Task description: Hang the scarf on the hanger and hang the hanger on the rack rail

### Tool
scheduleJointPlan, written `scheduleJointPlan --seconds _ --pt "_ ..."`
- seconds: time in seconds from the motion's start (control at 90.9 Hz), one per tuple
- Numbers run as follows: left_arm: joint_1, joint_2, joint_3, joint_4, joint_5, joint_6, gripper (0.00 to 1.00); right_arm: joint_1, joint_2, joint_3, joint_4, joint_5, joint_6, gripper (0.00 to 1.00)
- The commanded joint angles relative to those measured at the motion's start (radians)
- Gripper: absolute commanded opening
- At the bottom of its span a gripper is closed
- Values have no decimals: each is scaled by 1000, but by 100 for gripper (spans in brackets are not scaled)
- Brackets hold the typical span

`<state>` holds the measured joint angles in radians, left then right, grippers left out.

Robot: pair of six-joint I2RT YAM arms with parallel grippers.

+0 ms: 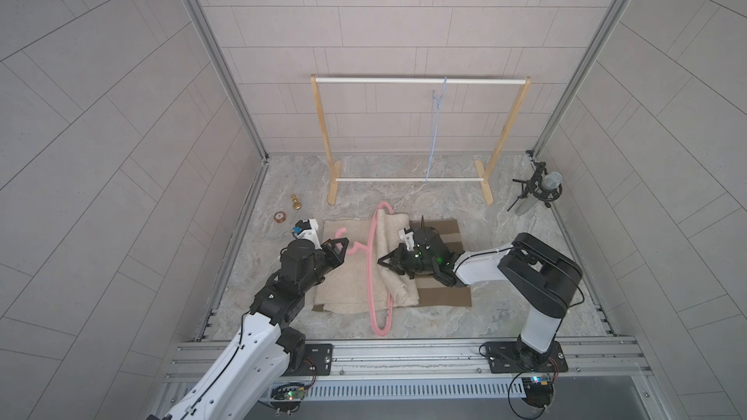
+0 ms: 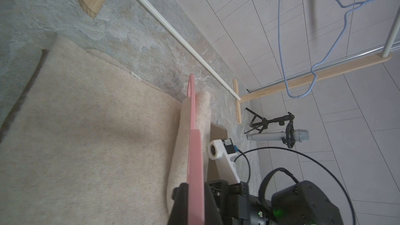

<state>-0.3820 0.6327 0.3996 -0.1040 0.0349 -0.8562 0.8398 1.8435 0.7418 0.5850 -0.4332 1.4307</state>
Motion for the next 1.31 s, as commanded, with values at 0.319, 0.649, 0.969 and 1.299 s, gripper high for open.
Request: scheduleJointPlan --seconds 0.319,0.649,0.969,1.299 --pt "-5 0 56 5 71 -58 0 92 106 165 9 111 -5 2" --pt "-6 20 108 -41 50 -39 0 48 -188 46 -242 247 -200 47" --pt "-6 50 135 -76 24 61 0 15 -457 1 -434 327 -235 66" --pt "-6 46 156 -93 34 171 0 31 -223 308 -615 234 -79 69"
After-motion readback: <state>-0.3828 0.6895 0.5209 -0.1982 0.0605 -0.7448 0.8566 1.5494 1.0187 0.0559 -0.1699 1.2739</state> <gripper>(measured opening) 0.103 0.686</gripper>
